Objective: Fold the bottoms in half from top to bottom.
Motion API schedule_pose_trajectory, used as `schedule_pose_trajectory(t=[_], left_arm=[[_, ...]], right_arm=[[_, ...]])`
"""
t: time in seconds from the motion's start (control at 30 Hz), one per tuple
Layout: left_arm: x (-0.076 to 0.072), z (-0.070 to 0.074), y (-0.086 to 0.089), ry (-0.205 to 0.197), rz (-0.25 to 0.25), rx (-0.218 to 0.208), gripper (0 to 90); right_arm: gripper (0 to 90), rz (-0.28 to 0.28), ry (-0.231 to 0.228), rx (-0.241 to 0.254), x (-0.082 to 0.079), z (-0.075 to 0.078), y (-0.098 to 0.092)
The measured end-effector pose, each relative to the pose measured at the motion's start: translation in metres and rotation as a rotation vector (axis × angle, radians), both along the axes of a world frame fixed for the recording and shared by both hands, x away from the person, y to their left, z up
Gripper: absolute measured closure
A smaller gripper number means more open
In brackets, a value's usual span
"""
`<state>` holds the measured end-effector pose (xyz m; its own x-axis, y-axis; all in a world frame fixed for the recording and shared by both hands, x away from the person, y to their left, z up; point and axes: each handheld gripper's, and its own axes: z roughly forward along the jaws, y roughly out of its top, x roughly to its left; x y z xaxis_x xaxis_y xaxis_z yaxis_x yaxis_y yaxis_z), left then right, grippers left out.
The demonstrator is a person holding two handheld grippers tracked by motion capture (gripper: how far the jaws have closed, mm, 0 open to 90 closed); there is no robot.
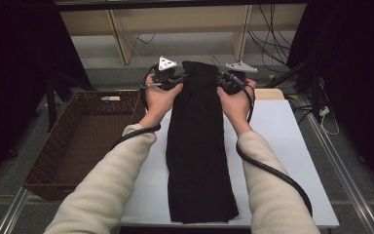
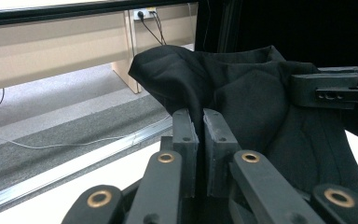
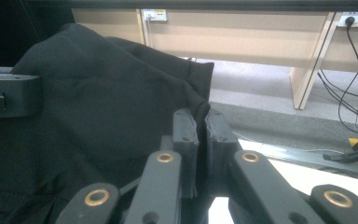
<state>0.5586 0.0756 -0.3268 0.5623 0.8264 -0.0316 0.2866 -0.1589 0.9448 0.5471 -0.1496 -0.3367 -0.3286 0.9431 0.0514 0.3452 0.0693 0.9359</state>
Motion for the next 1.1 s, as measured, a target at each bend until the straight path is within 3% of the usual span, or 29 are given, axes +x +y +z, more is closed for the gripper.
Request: schedule_pose_trajectory(t=[0.27,0.4,0.83,1.1], left_arm=[[0.0002,-0.0001,-0.0001,-0.003,-0.003,-0.002,84.3],[0.0045,0.0051,-0.0009,-0.004,-0.004,0.029,84.3],[0.0038,0.0089,-0.0009,-0.024,-0.008,0.006,84.3],[0.0021,0.0076,0.0013,-0.037,-0.016,0.016,84.1]], right_arm=[[85.0,-0.002,-0.004,0.001,-0.0004,0.0,-0.0001],[85.0,-0.006,-0.002,-0.004,0.0016,0.0027,0.0005],[84.9,-0.012,-0.018,0.008,0.0021,0.0063,-0.0003],[84.9,-0.007,-0.029,0.007,0.0016,0.0076,0.0005]])
